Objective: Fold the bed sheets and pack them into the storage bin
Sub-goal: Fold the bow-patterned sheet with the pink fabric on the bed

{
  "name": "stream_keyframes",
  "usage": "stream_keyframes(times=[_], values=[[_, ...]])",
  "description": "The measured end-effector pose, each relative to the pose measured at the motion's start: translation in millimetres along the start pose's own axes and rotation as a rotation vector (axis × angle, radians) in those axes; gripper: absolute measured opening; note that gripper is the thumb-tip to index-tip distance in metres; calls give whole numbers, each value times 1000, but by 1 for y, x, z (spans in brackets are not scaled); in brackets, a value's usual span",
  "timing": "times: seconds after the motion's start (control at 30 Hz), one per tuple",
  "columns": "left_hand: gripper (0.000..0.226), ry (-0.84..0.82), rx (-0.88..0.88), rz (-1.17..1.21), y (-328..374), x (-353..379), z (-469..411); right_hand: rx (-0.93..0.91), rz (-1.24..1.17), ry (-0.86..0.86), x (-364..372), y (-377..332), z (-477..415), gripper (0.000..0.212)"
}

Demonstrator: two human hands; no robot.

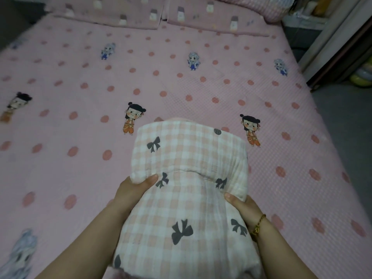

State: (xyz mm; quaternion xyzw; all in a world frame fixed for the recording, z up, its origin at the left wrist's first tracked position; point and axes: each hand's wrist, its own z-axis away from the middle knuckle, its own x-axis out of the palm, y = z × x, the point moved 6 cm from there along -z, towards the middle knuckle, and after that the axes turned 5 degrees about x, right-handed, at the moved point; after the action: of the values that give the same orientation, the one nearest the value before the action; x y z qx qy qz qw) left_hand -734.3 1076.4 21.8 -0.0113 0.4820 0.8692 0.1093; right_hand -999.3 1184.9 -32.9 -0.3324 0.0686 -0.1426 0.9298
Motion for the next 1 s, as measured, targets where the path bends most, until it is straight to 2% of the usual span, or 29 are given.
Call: stream_keyframes(times=[0.07, 0.13, 0.17, 0.23, 0.27, 0.3, 0.37, 0.43, 0.53, 0.6, 0.63, 0.77, 0.83, 0.9, 0.93, 1.0], values=[[23, 17, 6, -47, -7, -23, 7, 53, -5, 6, 14, 16, 4, 61], [20, 23, -2, -73, -16, -41, 9, 79, -17, 0, 26, 23, 7, 64], [15, 32, -11, -70, -19, -46, 8, 83, -9, -4, 30, 23, 8, 82], [10, 19, -23, -68, -23, -53, 1, 103, 28, 18, 32, 23, 2, 131], [9, 3, -31, -68, -23, -53, -2, 105, 38, 6, 30, 23, -1, 143], [10, -13, -37, -60, -25, -54, -6, 105, 42, -17, 31, 22, -3, 145], [15, -49, -50, -12, -29, -56, -10, 70, 70, -37, 36, 15, -2, 133], [20, -88, -72, 41, -32, -57, -10, 25, 84, -47, 40, 10, 4, 112], [17, -149, -85, 94, -33, -56, -8, -22, 49, -31, 43, 9, 8, 93], [15, -160, -87, 122, -30, -59, -6, -33, -13, -1, 46, 8, 15, 71], [14, -161, -77, 130, -28, -62, -5, -36, -22, 15, 46, 7, 17, 70], [10, -127, -16, 157, -9, -82, 5, -107, 27, 27, 58, -14, 30, 111], [12, -74, 21, 192, 2, -97, 16, -145, 44, -5, 69, -36, 35, 103], [12, 0, 58, 223, 8, -111, 28, -186, 61, -38, 79, -57, 38, 77], [11, 46, 83, 243, 9, -119, 37, -212, 87, -71, 86, -66, 38, 76], [10, 152, 144, 289, 9, -134, 60, -261, 142, -139, 101, -86, 41, 97]])
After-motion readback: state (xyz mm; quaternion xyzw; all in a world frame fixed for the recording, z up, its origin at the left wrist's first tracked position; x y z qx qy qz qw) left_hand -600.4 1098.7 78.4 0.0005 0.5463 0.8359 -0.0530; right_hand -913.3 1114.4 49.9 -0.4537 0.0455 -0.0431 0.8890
